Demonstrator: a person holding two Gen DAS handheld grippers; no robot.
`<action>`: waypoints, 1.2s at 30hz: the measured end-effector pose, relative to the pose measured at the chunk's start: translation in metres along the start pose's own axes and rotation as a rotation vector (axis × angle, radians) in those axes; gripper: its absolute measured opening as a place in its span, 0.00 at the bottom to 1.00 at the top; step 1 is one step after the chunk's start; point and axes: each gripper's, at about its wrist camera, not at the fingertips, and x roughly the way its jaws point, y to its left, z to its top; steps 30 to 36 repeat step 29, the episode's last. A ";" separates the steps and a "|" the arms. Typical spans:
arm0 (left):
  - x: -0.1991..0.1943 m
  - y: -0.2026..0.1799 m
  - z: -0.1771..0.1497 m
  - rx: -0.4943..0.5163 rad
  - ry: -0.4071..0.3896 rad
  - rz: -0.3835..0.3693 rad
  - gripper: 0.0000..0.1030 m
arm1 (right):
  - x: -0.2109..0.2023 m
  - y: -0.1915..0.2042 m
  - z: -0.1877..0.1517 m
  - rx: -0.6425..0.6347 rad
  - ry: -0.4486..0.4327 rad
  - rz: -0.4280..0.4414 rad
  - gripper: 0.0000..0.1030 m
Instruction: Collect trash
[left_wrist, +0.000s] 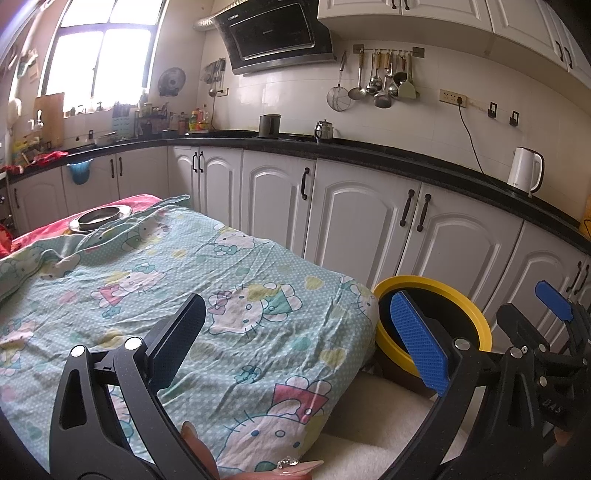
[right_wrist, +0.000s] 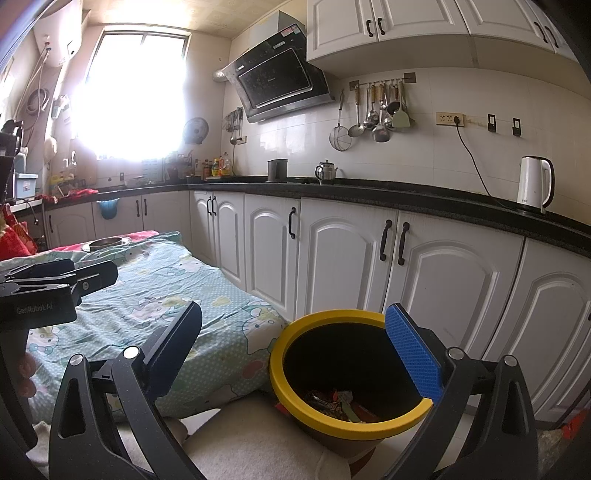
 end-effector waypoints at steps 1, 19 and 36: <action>0.000 0.000 0.000 0.000 0.000 0.000 0.90 | 0.000 0.000 0.000 0.000 -0.001 0.000 0.94; 0.001 0.015 0.005 -0.037 0.041 0.008 0.90 | 0.003 -0.006 0.007 0.004 0.005 -0.040 0.94; -0.056 0.243 -0.019 -0.344 0.196 0.552 0.90 | 0.051 0.132 0.058 -0.114 0.082 0.369 0.94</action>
